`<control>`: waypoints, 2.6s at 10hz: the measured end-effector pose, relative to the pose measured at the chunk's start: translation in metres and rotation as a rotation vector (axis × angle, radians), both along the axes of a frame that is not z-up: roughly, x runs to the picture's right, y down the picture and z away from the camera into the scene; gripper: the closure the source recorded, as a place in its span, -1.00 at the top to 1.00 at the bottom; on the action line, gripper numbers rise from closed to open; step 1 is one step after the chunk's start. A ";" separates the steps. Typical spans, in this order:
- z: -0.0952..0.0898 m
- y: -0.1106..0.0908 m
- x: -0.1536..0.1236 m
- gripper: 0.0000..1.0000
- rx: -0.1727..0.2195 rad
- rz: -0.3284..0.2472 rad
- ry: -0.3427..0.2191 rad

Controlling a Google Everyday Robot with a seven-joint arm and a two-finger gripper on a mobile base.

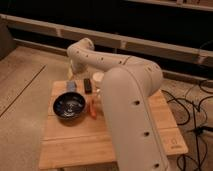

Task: Place the eraser in the ceramic cup

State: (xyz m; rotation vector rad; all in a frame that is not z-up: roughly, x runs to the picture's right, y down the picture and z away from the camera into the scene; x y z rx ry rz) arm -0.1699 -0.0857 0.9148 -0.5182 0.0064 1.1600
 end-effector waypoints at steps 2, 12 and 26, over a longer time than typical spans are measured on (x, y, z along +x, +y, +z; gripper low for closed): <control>0.029 -0.004 -0.001 0.30 -0.045 0.046 -0.018; 0.100 0.013 0.036 0.30 -0.133 0.128 0.070; 0.113 0.063 0.037 0.30 -0.309 0.051 0.153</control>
